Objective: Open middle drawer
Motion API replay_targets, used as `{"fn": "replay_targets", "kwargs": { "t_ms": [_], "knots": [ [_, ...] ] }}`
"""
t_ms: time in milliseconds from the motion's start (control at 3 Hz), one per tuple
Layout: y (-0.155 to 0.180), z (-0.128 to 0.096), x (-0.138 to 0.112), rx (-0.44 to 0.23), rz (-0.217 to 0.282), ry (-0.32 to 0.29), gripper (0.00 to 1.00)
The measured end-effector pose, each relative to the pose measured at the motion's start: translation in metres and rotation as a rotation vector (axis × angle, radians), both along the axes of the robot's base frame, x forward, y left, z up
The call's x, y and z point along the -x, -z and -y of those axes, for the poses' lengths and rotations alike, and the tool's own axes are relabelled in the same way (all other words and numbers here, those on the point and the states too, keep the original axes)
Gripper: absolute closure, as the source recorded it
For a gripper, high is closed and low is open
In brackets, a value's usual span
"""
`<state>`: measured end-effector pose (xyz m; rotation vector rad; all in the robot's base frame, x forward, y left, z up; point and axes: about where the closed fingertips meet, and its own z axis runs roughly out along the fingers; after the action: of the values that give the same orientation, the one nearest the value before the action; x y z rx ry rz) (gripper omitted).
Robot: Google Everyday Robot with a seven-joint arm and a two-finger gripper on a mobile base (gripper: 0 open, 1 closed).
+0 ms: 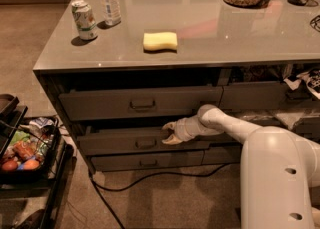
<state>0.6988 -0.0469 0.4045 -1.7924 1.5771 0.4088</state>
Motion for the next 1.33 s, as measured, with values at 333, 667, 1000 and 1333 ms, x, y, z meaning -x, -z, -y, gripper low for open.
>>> {"fn": "replay_targets", "kwargs": {
  "t_ms": [333, 667, 1000, 1333],
  "knots": [
    [-0.0026, -0.0012, 0.0015, 0.000, 0.000, 0.000, 0.55],
    [-0.0025, -0.0015, 0.0021, 0.000, 0.000, 0.000, 0.55],
    [0.0031, -0.0052, 0.0110, -0.028, -0.015, 0.023, 0.55],
    [0.0008, -0.0054, 0.0113, -0.028, -0.015, 0.023, 0.54]
  ]
}}
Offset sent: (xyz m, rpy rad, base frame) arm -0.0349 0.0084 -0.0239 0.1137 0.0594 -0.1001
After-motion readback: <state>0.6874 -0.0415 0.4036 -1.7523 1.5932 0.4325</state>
